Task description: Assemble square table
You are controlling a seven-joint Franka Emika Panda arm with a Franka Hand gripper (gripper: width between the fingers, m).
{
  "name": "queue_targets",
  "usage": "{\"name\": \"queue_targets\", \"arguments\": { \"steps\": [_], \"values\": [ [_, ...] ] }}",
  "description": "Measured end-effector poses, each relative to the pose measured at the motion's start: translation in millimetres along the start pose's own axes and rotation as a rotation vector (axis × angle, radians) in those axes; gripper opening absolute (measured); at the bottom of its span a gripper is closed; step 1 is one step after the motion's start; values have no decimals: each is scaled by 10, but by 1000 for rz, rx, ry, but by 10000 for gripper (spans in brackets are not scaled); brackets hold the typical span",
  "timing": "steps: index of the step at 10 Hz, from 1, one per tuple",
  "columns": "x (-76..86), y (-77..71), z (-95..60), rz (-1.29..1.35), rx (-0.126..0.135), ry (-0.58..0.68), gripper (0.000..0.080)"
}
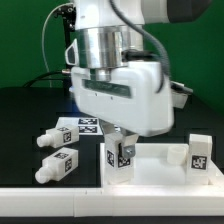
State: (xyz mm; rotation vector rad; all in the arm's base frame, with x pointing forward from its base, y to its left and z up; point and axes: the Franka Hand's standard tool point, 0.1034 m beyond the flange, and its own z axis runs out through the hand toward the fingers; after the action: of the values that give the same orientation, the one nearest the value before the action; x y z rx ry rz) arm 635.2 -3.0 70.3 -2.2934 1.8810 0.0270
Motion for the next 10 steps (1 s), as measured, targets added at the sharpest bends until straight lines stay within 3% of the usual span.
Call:
{"name": "queue_targets", "arguments": {
  "steps": [2, 5, 7, 8, 10],
  "values": [
    [-9, -16, 5, 336, 24, -43, 288],
    [-16, -8, 14, 277, 21, -41, 288],
    [-74, 55, 63, -100, 17, -18, 528],
    [-112, 54, 45, -275, 16, -16, 611],
    [-123, 65, 50, -433, 15, -17, 643]
  ]
}}
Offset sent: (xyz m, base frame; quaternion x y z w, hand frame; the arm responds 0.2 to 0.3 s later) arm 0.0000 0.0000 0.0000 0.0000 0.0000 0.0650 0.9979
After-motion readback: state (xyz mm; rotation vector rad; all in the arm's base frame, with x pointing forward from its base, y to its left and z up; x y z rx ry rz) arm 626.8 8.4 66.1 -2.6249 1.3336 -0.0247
